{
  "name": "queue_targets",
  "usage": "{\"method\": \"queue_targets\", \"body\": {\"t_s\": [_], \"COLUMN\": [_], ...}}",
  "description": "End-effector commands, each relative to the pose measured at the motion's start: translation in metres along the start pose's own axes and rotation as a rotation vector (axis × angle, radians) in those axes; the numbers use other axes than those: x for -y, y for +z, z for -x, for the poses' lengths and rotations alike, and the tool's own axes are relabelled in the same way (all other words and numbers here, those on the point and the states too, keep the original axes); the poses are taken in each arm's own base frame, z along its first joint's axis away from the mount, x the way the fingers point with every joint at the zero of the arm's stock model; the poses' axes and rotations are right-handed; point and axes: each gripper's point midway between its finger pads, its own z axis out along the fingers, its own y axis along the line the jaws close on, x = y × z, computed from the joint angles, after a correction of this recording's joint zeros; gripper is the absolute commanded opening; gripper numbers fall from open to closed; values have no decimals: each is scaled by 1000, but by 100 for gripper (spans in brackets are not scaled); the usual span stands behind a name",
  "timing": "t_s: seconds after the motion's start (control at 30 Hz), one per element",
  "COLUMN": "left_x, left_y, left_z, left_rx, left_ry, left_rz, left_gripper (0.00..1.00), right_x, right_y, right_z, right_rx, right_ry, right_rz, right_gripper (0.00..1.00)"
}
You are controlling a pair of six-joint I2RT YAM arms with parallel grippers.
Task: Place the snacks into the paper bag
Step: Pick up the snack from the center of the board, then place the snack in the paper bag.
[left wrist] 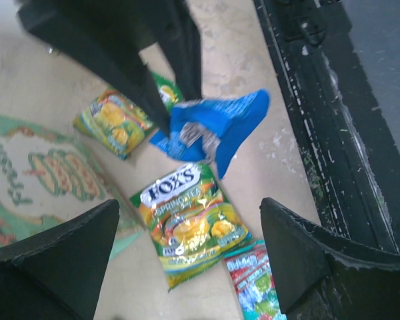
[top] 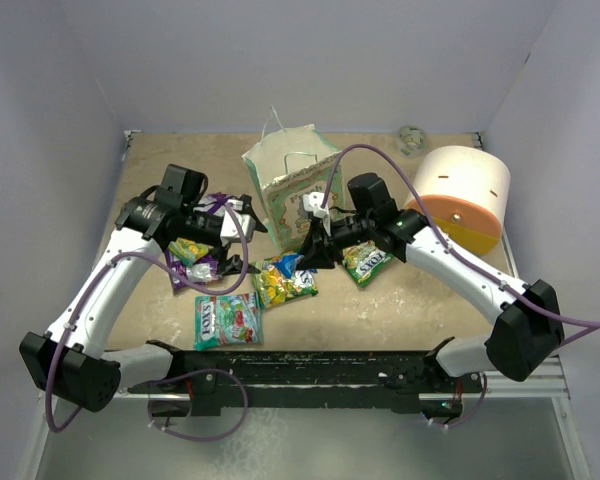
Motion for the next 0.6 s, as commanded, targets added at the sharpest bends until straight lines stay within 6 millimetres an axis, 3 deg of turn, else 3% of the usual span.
{"method": "queue_targets", "body": {"t_s": [0.0, 0.27, 0.37, 0.57], "left_x": [8, 3, 2, 4], "left_y": [14, 39, 43, 47], "left_z": [40, 53, 53, 50], "left_rx": [118, 151, 170, 181], "left_ry": [118, 91, 64, 46], "left_rz": [-86, -113, -117, -132], "left_gripper": [87, 72, 61, 48], "right_x": [-6, -7, -7, -8], "right_y": [-9, -10, -10, -11], "right_z": [25, 23, 22, 22], "right_rx": [77, 81, 82, 83], "right_ry": [-27, -18, -20, -22], "right_rz": [41, 61, 59, 59], "right_gripper": [31, 30, 31, 31]}}
